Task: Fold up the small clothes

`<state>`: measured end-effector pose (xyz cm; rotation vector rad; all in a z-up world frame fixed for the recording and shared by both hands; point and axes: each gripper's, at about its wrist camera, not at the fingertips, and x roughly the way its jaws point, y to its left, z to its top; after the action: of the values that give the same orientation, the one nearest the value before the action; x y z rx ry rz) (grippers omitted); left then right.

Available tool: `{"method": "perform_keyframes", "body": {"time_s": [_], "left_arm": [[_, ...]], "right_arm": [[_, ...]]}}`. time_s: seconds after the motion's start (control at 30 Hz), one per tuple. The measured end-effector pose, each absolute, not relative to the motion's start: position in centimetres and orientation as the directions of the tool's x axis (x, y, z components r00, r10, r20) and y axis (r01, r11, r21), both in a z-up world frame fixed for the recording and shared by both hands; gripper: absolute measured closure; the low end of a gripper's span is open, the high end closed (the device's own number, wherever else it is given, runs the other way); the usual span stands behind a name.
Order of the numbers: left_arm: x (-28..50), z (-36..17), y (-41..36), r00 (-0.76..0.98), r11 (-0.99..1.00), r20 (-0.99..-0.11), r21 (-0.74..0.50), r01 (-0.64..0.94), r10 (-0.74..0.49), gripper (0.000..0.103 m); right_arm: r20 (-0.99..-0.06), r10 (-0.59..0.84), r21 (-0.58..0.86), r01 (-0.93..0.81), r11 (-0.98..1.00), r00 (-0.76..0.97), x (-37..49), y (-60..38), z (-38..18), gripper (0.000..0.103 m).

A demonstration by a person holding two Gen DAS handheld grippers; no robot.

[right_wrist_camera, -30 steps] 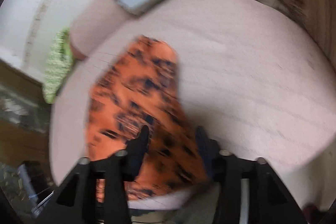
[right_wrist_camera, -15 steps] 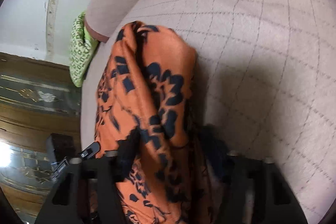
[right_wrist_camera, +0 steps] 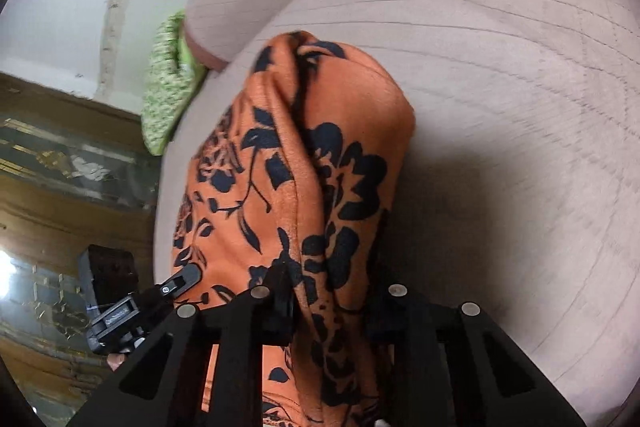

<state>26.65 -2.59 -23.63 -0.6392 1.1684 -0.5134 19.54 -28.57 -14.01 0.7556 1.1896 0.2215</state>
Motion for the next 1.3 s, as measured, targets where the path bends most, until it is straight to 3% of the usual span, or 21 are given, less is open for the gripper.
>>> {"method": "perform_keyframes", "body": {"time_s": [0.17,0.37,0.53,0.8,0.87,0.93,1.0,1.1,1.13,1.17,1.3], "left_arm": [[25.3,-20.0,3.8,0.394,0.651,-0.593,-0.759,0.018,-0.702,0.082],[27.7,-16.5,7.6,0.458,0.653,-0.575,-0.757,0.017,-0.678,0.081],[31.5,-15.4,8.3,0.463,0.672,-0.586,-0.74,0.028,-0.665,0.081],[41.1,-23.3,6.6,0.423,0.72,-0.655,-0.694,-0.008,-0.626,0.076],[42.6,-27.2,6.3,0.388,0.751,-0.723,-0.652,-0.107,-0.572,0.069],[43.1,-29.3,6.0,0.365,0.756,-0.755,-0.63,-0.177,-0.544,0.058],[43.1,-29.2,5.9,0.369,0.751,-0.746,-0.639,-0.163,-0.554,0.059],[42.5,-26.3,5.7,0.429,0.77,-0.73,-0.628,-0.112,-0.533,0.055],[42.1,-25.4,5.6,0.44,0.772,-0.724,-0.627,-0.101,-0.53,0.055],[41.3,-24.5,5.4,0.44,0.774,-0.72,-0.628,-0.085,-0.536,0.053],[37.0,-23.5,4.7,0.424,0.802,-0.741,-0.594,-0.053,-0.521,0.05]], "right_arm": [[-0.679,0.611,0.707,0.139,0.693,0.407,20.3,-24.3,-11.6,0.08],[-0.653,0.633,0.713,0.054,0.7,0.415,20.8,-20.4,-10.2,0.08],[-0.655,0.635,0.709,0.041,0.704,0.411,22.7,-23.0,-10.8,0.08],[-0.698,0.613,0.681,0.075,0.729,0.37,29.5,-24.4,-17.4,0.079],[-0.713,0.611,0.675,0.101,0.731,0.344,30.3,-24.9,-20.9,0.077],[-0.744,0.586,0.65,0.142,0.747,0.321,30.1,-25.4,-24.3,0.062],[-0.709,0.624,0.697,0.195,0.69,0.328,29.5,-26.3,-26.2,0.059],[-0.75,0.566,0.639,0.154,0.753,0.343,29.2,-26.3,-23.2,0.052],[-0.753,0.551,0.629,0.145,0.764,0.36,28.8,-26.4,-22.2,0.042],[-0.748,0.548,0.628,0.134,0.766,0.374,28.3,-26.4,-21.3,0.038],[-0.791,0.47,0.555,0.134,0.821,0.392,24.1,-25.8,-19.2,0.038]]}}
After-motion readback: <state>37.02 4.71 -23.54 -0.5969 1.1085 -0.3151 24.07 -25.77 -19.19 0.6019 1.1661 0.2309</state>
